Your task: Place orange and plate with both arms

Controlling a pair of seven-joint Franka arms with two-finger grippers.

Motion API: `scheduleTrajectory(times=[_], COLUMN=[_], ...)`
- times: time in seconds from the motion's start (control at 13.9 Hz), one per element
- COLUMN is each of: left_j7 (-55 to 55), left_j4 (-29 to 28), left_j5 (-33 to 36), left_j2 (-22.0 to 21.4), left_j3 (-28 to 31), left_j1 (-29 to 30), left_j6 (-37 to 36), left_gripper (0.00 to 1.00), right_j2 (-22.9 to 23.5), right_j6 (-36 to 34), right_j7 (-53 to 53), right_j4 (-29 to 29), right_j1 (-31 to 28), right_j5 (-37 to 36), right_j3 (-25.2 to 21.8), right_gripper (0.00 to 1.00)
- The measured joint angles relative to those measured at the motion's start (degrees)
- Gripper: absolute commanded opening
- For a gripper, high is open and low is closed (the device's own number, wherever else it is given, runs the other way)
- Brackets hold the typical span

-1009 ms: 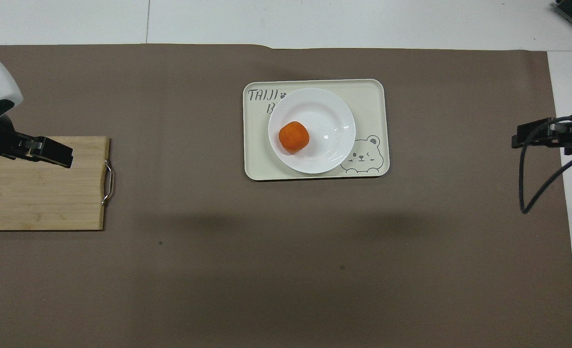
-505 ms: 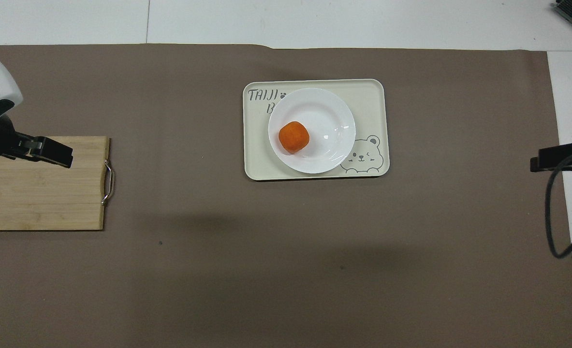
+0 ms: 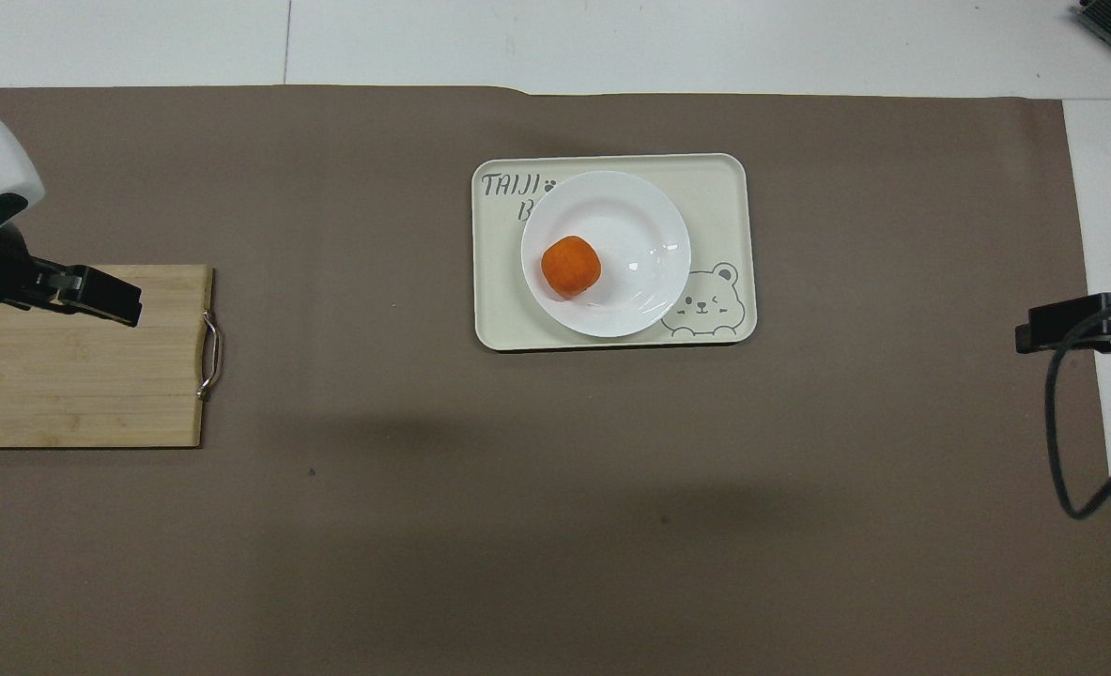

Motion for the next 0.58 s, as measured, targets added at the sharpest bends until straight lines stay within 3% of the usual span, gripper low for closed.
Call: scheduleTrajectory(times=[0.58], left_j7=[0.0], left_j4=[0.0], left_j5=[0.0], left_j2=[0.0], left_j3=[0.0], left_j1=[0.0], left_j6=[0.0], left_gripper=[1.0], right_j2=[0.7], right_j6=[0.5], right_j7=[-2.3], right_j4=[0.6], right_j1=[0.4], right_j5=[-2.6], right_j3=[0.0], right_gripper=[1.0])
